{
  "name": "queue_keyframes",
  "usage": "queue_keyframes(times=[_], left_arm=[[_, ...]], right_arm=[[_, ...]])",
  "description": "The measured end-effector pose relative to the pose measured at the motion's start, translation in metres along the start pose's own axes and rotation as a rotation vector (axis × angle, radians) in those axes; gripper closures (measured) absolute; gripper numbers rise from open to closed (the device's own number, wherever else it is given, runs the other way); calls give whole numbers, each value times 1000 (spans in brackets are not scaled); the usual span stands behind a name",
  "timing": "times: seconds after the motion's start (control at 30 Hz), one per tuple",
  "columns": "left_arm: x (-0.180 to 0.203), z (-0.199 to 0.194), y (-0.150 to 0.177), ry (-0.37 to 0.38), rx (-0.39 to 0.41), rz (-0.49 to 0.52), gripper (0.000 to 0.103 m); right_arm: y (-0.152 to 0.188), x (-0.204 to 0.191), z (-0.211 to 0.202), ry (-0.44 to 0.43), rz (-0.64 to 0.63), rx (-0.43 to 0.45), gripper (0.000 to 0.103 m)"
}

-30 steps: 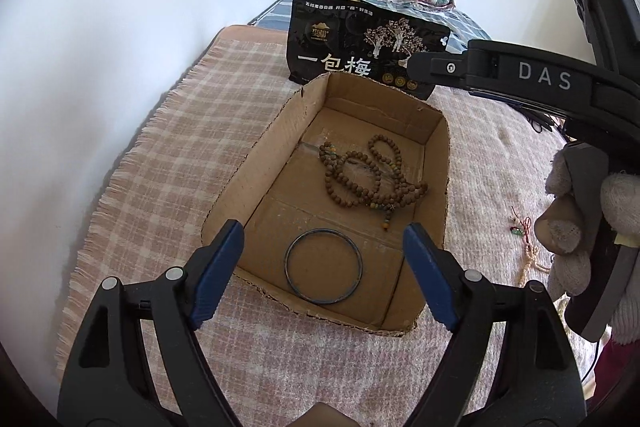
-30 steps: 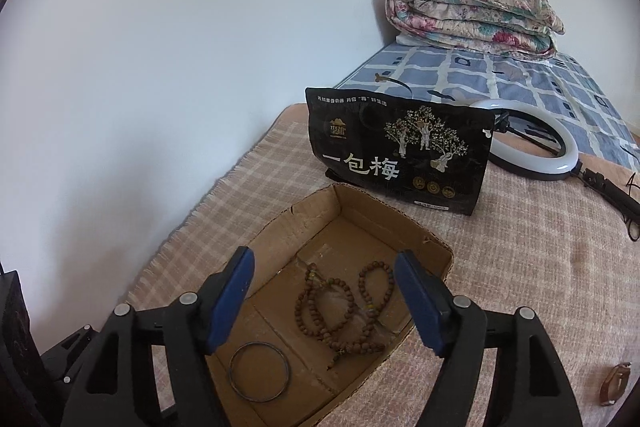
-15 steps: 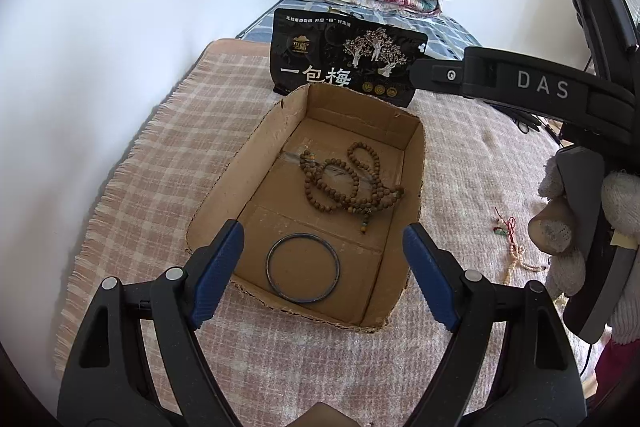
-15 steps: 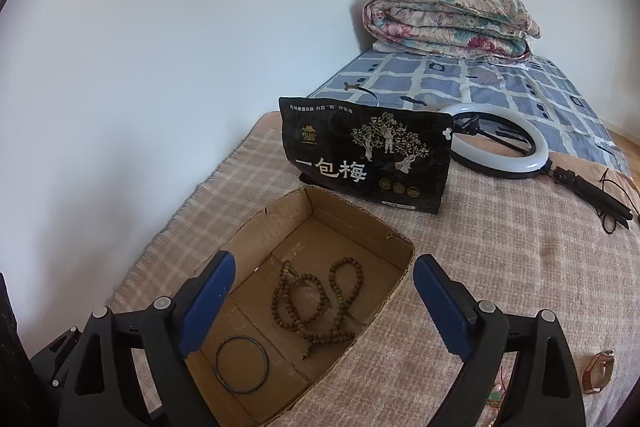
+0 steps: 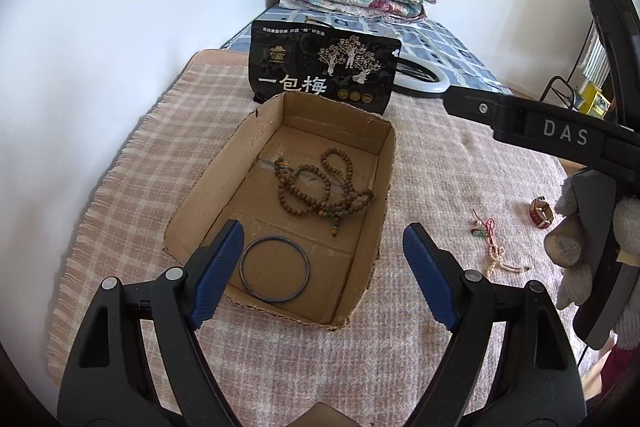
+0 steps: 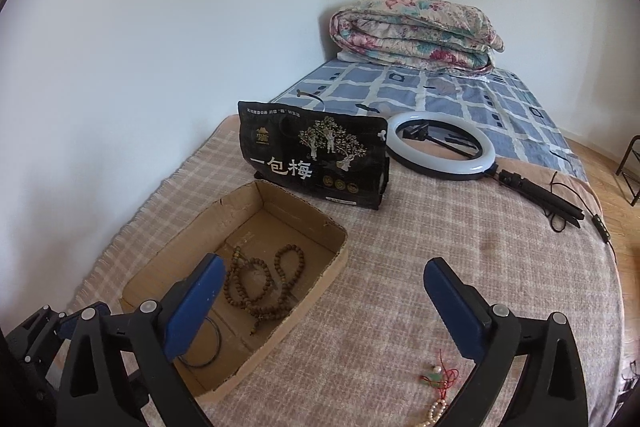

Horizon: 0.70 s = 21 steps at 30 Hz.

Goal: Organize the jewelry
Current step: 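Withdraw both tools from the cardboard box, then move the left tool to the pearl necklace while the right tool approaches the cream bead bracelet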

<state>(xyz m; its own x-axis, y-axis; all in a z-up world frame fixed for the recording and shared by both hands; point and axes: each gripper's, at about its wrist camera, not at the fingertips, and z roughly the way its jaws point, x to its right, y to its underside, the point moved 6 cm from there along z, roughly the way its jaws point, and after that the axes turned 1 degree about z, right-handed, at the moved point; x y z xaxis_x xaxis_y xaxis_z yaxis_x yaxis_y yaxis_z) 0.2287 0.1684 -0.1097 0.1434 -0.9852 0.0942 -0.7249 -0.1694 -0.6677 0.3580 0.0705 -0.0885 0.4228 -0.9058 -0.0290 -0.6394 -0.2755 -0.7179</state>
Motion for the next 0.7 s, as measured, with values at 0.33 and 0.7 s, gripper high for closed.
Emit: queue_keyframes(times=[0.33,0.7], left_arm=[[33,-2,4,30,20,81,19],[90,3,14,115,21,184,19]], right_arm=[[21,61,-49,118,15,52,2],[88,141,-111,226,26,59,2]])
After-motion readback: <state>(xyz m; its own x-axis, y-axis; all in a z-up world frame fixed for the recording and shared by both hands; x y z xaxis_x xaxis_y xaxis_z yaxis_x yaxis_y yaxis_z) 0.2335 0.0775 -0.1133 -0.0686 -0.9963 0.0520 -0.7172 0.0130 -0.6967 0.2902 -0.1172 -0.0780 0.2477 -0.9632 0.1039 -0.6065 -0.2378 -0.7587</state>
